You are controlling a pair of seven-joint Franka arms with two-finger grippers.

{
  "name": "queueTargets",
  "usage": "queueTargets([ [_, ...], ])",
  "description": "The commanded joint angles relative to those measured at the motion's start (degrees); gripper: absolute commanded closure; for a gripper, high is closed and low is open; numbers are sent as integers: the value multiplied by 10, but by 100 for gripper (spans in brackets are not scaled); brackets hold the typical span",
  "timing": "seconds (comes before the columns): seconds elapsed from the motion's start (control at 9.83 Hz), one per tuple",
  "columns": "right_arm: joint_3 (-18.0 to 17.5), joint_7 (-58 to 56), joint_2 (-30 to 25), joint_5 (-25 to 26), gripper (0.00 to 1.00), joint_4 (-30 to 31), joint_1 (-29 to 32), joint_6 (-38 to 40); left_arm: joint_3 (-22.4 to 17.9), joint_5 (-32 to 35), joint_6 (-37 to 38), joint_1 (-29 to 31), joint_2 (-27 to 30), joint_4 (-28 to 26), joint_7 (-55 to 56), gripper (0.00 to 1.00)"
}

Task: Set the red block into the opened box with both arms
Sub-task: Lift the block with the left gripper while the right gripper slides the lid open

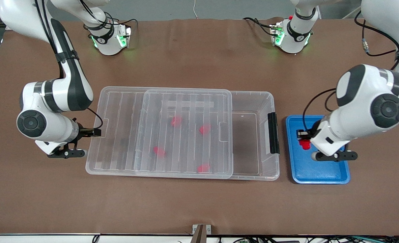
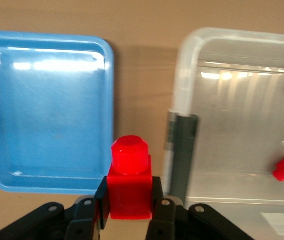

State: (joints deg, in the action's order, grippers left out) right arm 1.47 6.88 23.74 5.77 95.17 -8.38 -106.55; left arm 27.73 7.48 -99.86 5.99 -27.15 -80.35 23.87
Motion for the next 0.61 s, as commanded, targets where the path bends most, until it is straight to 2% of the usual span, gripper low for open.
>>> queueTargets([
  [0.0, -8, -4, -17, 12, 0, 9, 4, 6, 11, 11, 1, -44, -32, 2, 75, 100],
  [0.2, -8, 9, -31, 5, 0, -10, 0, 20, 10, 13, -18, -82, -47, -2, 107, 100],
  [0.51, -8, 82, -166, 2, 0, -19, 6, 64, 9, 21, -123, -84, -64, -73, 115, 100],
])
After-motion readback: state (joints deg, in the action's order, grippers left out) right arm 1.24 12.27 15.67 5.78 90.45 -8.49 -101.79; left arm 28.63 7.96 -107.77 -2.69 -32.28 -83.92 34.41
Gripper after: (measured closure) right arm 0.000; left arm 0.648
